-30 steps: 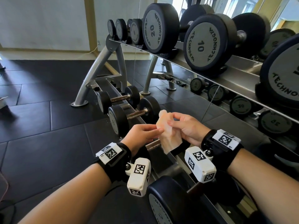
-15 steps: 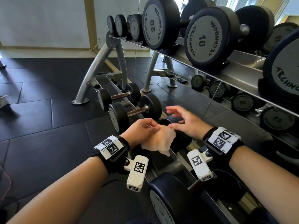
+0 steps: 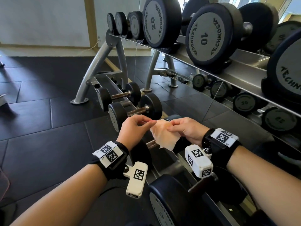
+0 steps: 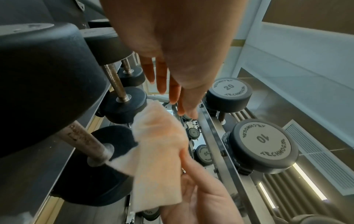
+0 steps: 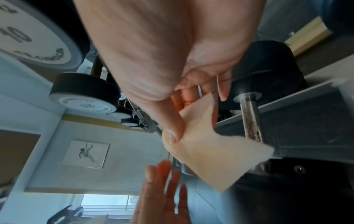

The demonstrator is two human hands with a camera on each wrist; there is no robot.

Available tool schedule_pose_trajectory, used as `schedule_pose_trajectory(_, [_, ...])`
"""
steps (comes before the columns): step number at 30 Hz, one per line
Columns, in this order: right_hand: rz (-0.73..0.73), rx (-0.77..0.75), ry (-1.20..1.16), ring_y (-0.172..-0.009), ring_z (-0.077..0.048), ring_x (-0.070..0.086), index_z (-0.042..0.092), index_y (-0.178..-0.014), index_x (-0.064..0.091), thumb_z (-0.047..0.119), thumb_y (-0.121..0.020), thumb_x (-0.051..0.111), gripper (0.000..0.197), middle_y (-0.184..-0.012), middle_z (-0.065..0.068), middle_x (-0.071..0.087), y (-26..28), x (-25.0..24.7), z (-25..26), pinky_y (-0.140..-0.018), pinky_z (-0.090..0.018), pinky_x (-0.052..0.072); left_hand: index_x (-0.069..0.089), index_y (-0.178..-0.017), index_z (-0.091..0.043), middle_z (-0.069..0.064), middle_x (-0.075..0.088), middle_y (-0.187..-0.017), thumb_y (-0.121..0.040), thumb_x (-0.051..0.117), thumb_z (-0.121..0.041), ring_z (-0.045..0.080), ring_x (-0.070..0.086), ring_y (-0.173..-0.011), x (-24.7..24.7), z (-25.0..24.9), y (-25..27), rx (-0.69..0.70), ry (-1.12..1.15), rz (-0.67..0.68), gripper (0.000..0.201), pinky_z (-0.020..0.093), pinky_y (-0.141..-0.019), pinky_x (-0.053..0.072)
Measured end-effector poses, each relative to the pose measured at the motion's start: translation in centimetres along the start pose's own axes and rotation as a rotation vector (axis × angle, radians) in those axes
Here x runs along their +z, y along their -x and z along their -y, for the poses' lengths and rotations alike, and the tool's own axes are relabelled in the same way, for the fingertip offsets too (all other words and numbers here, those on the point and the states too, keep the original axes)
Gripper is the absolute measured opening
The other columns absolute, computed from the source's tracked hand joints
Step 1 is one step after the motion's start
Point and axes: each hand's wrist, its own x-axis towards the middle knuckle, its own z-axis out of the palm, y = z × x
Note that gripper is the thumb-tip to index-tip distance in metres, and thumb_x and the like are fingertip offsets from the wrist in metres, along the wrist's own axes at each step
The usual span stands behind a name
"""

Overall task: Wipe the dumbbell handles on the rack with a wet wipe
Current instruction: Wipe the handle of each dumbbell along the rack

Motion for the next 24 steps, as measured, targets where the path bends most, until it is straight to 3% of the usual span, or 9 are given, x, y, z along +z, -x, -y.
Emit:
schedule_pose_trajectory(3, [-0.011,0.002,-0.076,-0.09,-0.019,0.068,0.015,-0.095,0.075,0.018,-0.089,0.067,0.01,-0.091,-0.005,0.076,-0.3,0.3,0.2,-0.084,-0.033,0.053,0.076,-0.097,-0.032,-0.014,0.074,-0.092,-0.073,0.075,-0.052,-0.001,0.068,-0.088,0.4,-0.2,0.3,-0.106,0.089,0.192,0.032,0.022,-0.082,0.053])
schedule_pose_trajectory(6, [-0.018,-0.015,-0.125,-0.086,-0.016,0.069,0.016,-0.093,0.076,0.015,-0.09,0.067,0.009,-0.089,-0.005,0.076,-0.7,0.6,-0.1,-0.076,-0.027,0.055,0.073,-0.11,-0.023,-0.007,0.076,-0.098,-0.077,0.08,-0.034,0.005,0.07,-0.092,0.7,-0.2,0.5,-0.164,0.117,0.318,0.035,0.028,-0.087,0.056])
schedule_pose_trajectory(9, [-0.09,-0.055,-0.062,-0.095,-0.024,0.068,0.016,-0.095,0.072,0.011,-0.085,0.073,0.011,-0.099,-0.01,0.072,-0.8,0.4,-0.7,-0.083,-0.038,0.056,0.073,-0.108,-0.016,0.002,0.076,-0.096,-0.082,0.077,-0.024,0.018,0.071,-0.092,0.8,-0.2,0.5,-0.171,0.09,0.303,0.028,0.038,-0.09,0.057])
schedule_pose_trajectory(12, [-0.096,-0.09,-0.002,-0.118,-0.026,0.061,0.02,-0.114,0.057,0.008,-0.077,0.08,0.045,-0.127,-0.011,0.061,-1.2,0.0,-1.3,-0.098,-0.049,0.052,0.065,-0.115,-0.012,0.013,0.073,-0.097,-0.084,0.076,-0.018,0.023,0.069,-0.087,0.9,-0.2,0.5,-0.193,0.117,0.317,0.034,0.043,-0.092,0.055])
schedule_pose_trajectory(15, [0.076,-0.031,-0.069,-0.114,-0.027,0.066,0.026,-0.129,0.053,0.017,-0.069,0.082,0.067,-0.122,-0.014,0.068,-1.6,-0.3,-1.3,-0.096,-0.044,0.055,0.052,-0.119,-0.012,0.022,0.071,-0.101,-0.081,0.078,-0.017,0.025,0.066,-0.083,0.9,0.2,0.2,-0.239,0.101,0.341,0.046,0.042,-0.084,0.054])
schedule_pose_trajectory(17, [0.148,0.021,-0.022,-0.109,-0.028,0.068,0.018,-0.126,0.061,0.019,-0.071,0.081,0.058,-0.116,-0.015,0.071,-1.8,-0.2,-1.2,-0.09,-0.04,0.057,0.048,-0.118,-0.014,0.018,0.072,-0.1,-0.082,0.077,-0.02,0.026,0.069,-0.084,0.8,0.6,0.1,-0.259,0.088,0.336,0.046,0.041,-0.083,0.054])
schedule_pose_trajectory(19, [0.15,0.043,0.027,-0.103,-0.027,0.07,0.011,-0.111,0.069,0.019,-0.075,0.079,0.039,-0.107,-0.013,0.073,-2.2,0.0,-1.4,-0.085,-0.037,0.057,0.048,-0.116,-0.019,0.007,0.075,-0.096,-0.084,0.075,-0.026,0.023,0.072,-0.088,0.7,1.2,0.0,-0.256,0.04,0.316,0.042,0.038,-0.085,0.057])
schedule_pose_trajectory(21, [0.086,0.048,0.05,-0.096,-0.025,0.072,0.01,-0.099,0.071,0.015,-0.081,0.077,0.019,-0.096,-0.01,0.074,-2.7,-0.1,-1.8,-0.081,-0.036,0.058,0.05,-0.113,-0.023,-0.003,0.074,-0.096,-0.084,0.075,-0.03,0.015,0.07,-0.09,0.2,2.0,-0.2,-0.202,-0.051,0.26,0.039,0.028,-0.082,0.055])
schedule_pose_trajectory(24, [-0.051,0.077,0.113,-0.094,-0.027,0.069,0.01,-0.094,0.067,0.014,-0.087,0.072,0.009,-0.095,-0.011,0.07,-3.7,-0.8,-2.4,-0.079,-0.039,0.058,0.056,-0.116,-0.028,-0.012,0.061,-0.116,-0.08,0.078,-0.034,0.005,0.055,-0.107,-1.2,3.6,-0.4,-0.09,-0.27,0.176,0.043,0.022,-0.09,0.042])
